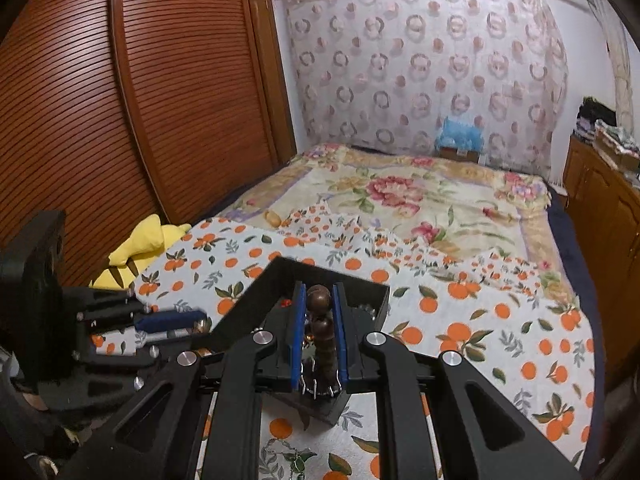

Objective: Organize jewelry

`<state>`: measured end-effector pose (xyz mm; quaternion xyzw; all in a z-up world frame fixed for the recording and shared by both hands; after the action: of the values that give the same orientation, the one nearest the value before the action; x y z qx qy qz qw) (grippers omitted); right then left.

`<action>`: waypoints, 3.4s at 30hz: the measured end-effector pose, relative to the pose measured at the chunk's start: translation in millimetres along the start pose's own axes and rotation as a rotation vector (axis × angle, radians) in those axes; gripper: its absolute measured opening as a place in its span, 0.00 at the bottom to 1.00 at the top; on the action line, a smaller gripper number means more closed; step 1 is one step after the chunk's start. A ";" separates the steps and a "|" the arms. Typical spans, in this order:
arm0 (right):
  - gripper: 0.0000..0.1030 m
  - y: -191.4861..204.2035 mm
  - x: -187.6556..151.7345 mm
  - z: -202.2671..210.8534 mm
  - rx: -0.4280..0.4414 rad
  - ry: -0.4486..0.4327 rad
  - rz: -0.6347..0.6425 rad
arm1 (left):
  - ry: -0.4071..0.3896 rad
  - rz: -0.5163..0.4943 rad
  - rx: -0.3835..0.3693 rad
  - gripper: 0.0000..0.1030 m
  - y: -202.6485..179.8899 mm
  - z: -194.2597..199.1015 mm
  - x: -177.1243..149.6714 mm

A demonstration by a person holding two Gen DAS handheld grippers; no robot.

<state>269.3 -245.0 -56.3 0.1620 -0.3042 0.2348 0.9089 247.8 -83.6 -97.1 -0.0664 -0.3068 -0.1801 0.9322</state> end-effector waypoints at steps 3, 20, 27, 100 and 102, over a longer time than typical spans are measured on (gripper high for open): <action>0.16 1.5 -6.0 -8.0 -0.001 0.018 0.001 | 0.001 0.010 0.003 0.17 3.8 -4.4 5.2; 0.24 -9.0 -69.8 11.9 -0.056 0.018 -0.001 | 0.006 0.019 0.020 0.17 4.1 -23.4 25.9; 0.24 2.7 -102.4 4.8 -0.052 0.057 0.017 | 0.000 0.031 0.034 0.17 7.9 -27.6 33.8; 0.06 13.7 -33.1 42.0 -0.093 -0.026 0.073 | 0.006 -0.035 -0.030 0.13 -23.3 2.7 -22.4; 0.06 11.9 -24.3 37.7 -0.093 -0.027 0.068 | 0.000 -0.033 -0.026 0.13 -23.2 4.1 -18.5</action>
<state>228.0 -259.5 -41.1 0.1122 -0.3325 0.2486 0.9028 222.9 -98.7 -104.6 -0.0734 -0.3056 -0.1996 0.9281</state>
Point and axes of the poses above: each gripper's, at about its wrist camera, not at the fingertips, and z roughly against the way its jaws point, y to its left, x to its top, the point moved 9 cm from there along -z, roughly the way its jaws point, and after that the axes turned 13 degrees about y, right-handed, at the moved point
